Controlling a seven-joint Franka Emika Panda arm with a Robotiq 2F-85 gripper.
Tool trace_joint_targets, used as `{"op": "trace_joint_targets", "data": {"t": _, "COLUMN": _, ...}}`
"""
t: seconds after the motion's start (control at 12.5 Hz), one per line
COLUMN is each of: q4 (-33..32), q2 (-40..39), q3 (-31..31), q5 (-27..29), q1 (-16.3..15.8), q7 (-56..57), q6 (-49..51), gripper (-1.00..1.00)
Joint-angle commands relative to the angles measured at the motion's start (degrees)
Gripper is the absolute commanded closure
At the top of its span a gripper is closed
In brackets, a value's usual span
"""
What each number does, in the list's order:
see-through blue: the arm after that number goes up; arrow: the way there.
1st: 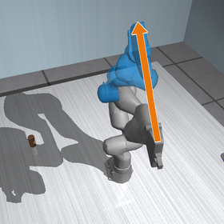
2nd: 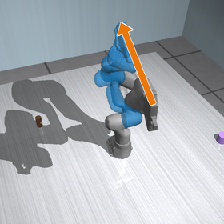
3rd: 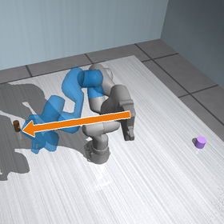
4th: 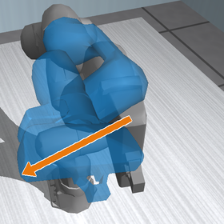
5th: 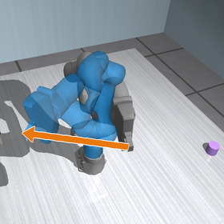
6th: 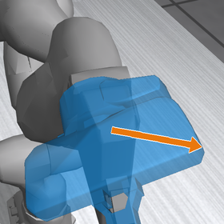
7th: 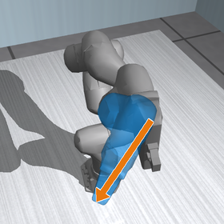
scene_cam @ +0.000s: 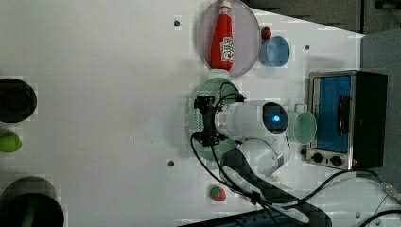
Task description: Drag strainer right to left.
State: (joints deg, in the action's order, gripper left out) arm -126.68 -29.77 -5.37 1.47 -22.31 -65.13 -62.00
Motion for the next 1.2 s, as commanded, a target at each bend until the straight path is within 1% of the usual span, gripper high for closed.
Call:
{"op": "trace_joint_targets", "data": {"t": 0.08, "q4": 4.07, "q2": -0.32, "q3": 0.01, "q5": 2.08, "q1": -3.75, "q7": -2.72, "q6": 2.69, "gripper": -1.00}}
{"op": "trace_joint_targets", "data": {"t": 0.32, "q4": 8.04, "q2": -2.73, "q3": 0.00, "q5": 3.21, "q1": -6.37, "q7": -3.71, "q6": 2.86, "gripper": -1.00}}
{"op": "trace_joint_targets", "data": {"t": 0.48, "q4": 10.56, "q2": -4.38, "q3": -0.10, "q5": 5.15, "q1": -8.01, "q7": -7.56, "q6": 3.35, "gripper": -1.00}}
{"op": "trace_joint_targets", "data": {"t": 0.88, "q4": 17.01, "q2": -8.24, "q3": -0.17, "q5": 5.35, "q1": -12.33, "q7": -15.20, "q6": 3.43, "gripper": -1.00}}
{"op": "trace_joint_targets", "data": {"t": 1.2, "q4": 21.02, "q2": -10.73, "q3": -0.22, "q5": 6.74, "q1": -15.08, "q7": -15.54, "q6": 3.51, "gripper": -1.00}}
